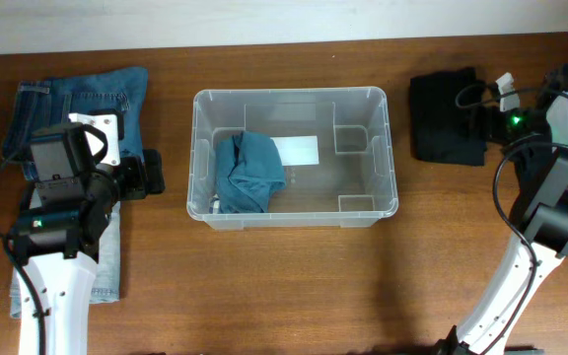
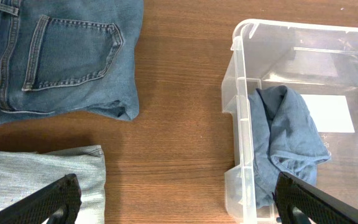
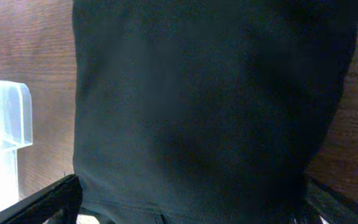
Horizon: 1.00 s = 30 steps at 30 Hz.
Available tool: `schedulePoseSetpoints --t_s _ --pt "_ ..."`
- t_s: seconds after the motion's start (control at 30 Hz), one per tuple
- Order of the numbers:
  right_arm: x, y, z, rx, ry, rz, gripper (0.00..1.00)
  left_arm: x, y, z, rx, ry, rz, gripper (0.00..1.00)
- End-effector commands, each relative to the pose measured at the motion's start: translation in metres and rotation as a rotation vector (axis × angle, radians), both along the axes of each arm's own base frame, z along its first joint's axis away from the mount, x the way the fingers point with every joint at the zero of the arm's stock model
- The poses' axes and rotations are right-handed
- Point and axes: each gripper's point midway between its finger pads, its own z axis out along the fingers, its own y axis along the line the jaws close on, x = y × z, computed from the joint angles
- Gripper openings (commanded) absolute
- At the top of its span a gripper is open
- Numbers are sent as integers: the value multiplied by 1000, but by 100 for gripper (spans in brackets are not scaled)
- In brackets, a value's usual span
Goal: Pack container
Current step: 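Grasp the black folded garment with the right gripper and lift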
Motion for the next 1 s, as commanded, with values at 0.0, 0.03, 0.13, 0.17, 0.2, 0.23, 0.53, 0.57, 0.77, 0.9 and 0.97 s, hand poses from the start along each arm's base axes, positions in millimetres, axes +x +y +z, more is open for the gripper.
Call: schedulePoseSetpoints --t_s 0.0,0.03,0.13,0.17,0.2,0.23,0.53,0.57,0.77,0.9,0.97 --pt "-7 34 -42 54 102 46 98 1 2 -1 -2 2 15 100" --pt "-7 35 -43 44 109 49 99 1 2 -1 -2 2 15 99" --pt "-8 23 -57 -72 192 -20 99 1 2 -1 -2 2 15 99" --pt "-8 20 -60 -107 211 -36 99 1 2 -1 -2 2 15 99" --pt "-9 18 -63 -138 226 -46 100 1 2 -1 -3 2 14 99" --pt "-8 18 -64 -154 232 -51 99 1 2 -1 -2 2 15 99" --pt "6 32 -65 -184 216 -64 53 1 2 -1 -2 2 15 99" --pt "7 33 -65 -184 215 -63 50 1 2 -1 -3 2 14 100" --pt "13 39 -64 -159 231 -136 13 1 2 -1 -2 2 15 99" --pt "22 41 -46 -76 198 -169 4 1 2 -1 -2 2 15 99" --pt "30 45 -24 8 149 -166 4 1 2 -1 -2 2 15 99"
